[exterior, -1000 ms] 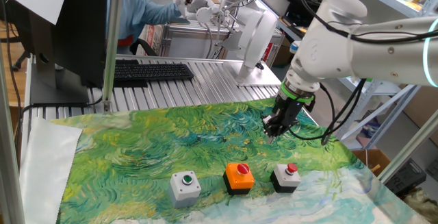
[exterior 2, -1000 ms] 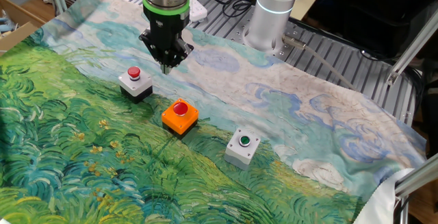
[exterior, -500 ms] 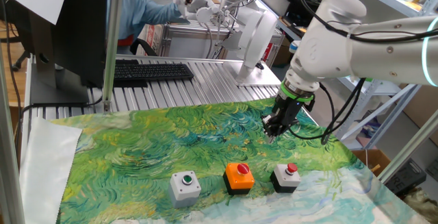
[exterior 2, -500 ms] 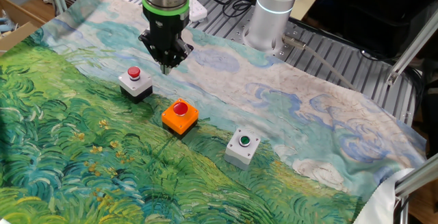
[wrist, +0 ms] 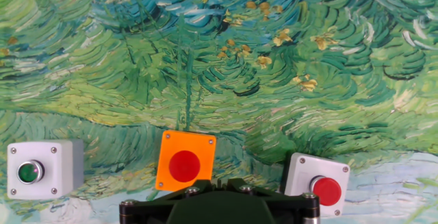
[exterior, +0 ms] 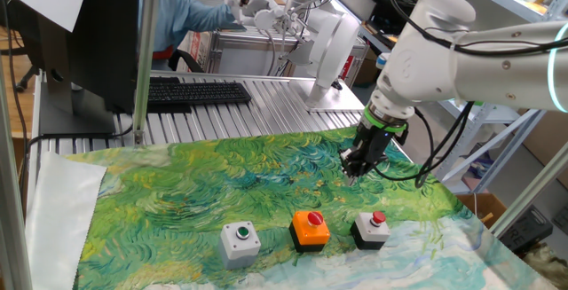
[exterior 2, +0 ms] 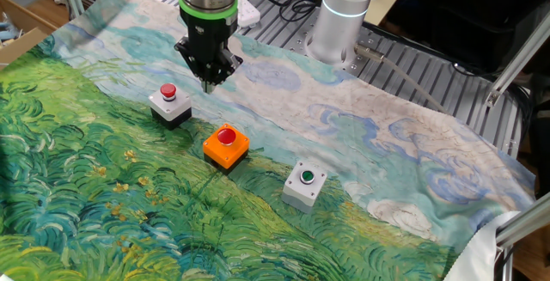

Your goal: Press three buttons from left to right in sequence

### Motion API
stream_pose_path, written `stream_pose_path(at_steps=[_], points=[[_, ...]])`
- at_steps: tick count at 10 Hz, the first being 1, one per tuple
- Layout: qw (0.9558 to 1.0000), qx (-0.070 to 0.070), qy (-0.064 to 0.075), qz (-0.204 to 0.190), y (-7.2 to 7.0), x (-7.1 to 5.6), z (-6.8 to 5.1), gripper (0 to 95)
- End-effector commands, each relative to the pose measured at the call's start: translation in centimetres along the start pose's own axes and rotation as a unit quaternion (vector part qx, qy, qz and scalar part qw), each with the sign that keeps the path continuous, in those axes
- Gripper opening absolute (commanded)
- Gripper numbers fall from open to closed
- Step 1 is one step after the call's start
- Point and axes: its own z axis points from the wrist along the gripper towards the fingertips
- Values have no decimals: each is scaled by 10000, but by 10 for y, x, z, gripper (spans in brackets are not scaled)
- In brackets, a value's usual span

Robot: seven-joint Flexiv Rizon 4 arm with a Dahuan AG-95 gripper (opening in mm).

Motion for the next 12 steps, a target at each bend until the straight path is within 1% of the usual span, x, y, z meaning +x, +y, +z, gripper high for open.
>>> stream_pose_path(at_steps=[1, 3, 4, 7, 8, 10, 11, 12], points=[[10000, -78, -11, -40, 0, 0, 0, 0], [9997, -8, -8, -224, 0, 0, 0, 0], [9997, 103, 14, -241, 0, 0, 0, 0], [9998, 96, 5, -151, 0, 0, 0, 0], [10000, 55, -30, 55, 0, 0, 0, 0], [9995, 76, -109, 283, 0, 0, 0, 0], [9997, 50, -144, 198, 0, 0, 0, 0], [9997, 69, -172, 162, 0, 0, 0, 0]])
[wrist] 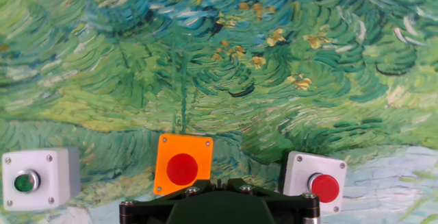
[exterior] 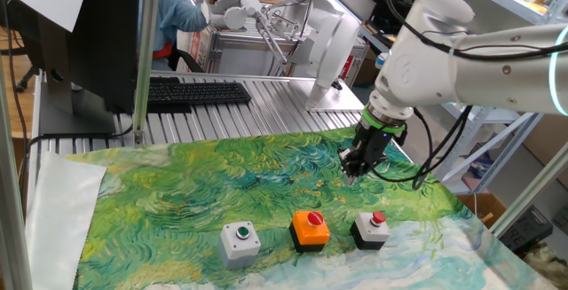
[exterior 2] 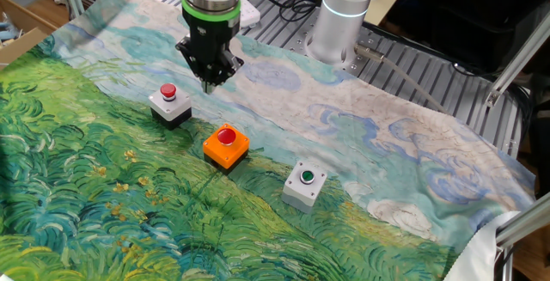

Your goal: Press three buttons from left to right in sequence

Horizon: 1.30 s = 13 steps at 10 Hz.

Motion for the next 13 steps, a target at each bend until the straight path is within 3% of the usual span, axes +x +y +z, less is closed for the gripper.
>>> stream_pose_path(at_steps=[1, 13], points=[[10000, 30, -59, -72, 0, 0, -1, 0], [9999, 20, -78, 131, 0, 0, 0, 0]])
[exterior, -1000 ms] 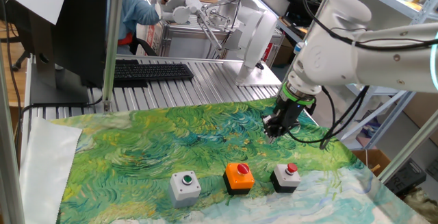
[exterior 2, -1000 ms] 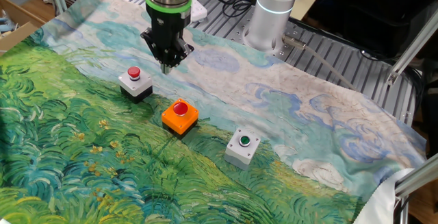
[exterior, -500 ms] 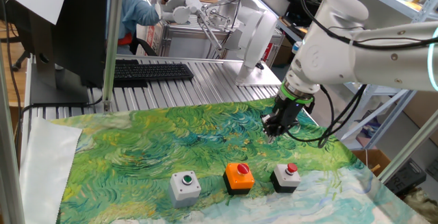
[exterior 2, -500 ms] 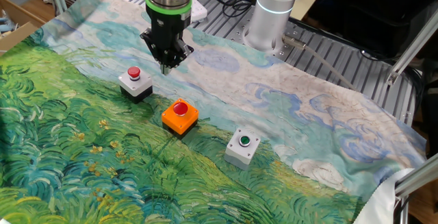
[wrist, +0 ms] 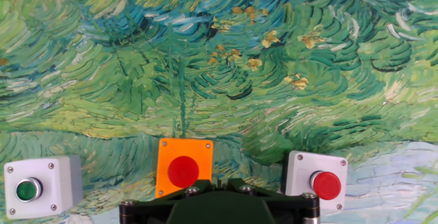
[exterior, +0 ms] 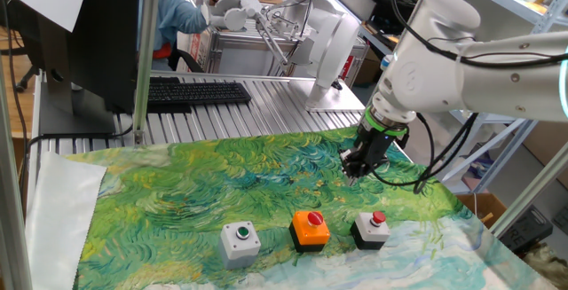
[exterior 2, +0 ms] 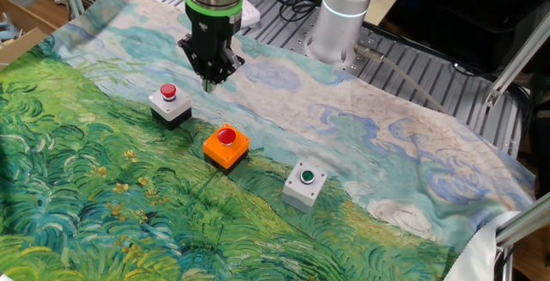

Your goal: Press three buttons from left to right in sequence

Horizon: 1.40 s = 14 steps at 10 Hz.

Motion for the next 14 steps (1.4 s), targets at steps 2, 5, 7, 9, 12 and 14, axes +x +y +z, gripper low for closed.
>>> stream_pose_path(at_steps=[2, 5, 7, 9, 12, 14], points=[[10000, 0, -5, 13, 0, 0, 0, 0], [10000, 2, 1, 36, 0, 0, -1, 0], [10000, 3, 2, 83, -1, 1, -1, 0], [10000, 6, 2, 66, -3, 5, -1, 0], [9998, 63, 5, -170, -33, -2, -2, 0], [9997, 62, 2, -227, -67, -12, -5, 0]])
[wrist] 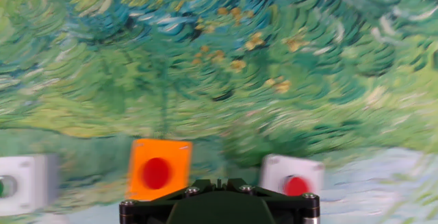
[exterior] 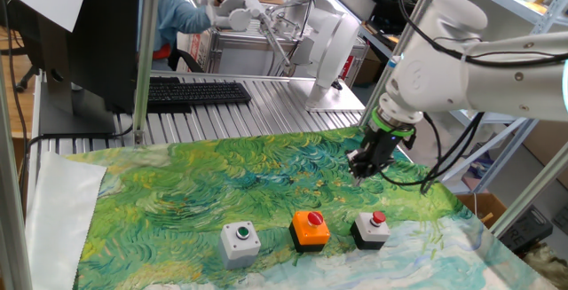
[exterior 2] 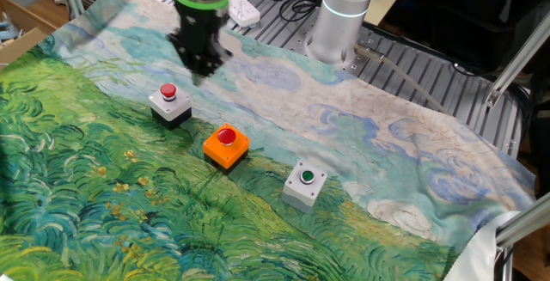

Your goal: Press three buttons from left to right in sequence

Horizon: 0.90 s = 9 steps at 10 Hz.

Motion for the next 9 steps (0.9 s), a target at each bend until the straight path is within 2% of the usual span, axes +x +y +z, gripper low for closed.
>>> stream_pose_path(at_steps=[1, 3, 5, 8, 9], points=[[9999, -22, 7, -122, -37, -12, -2, 0], [10000, 20, -12, -57, -58, -14, 1, 0], [10000, 24, 11, 35, -66, 2, 0, 0], [9999, 54, 32, 147, -67, 28, 11, 0], [9998, 55, 34, 165, -68, 29, 9, 0]])
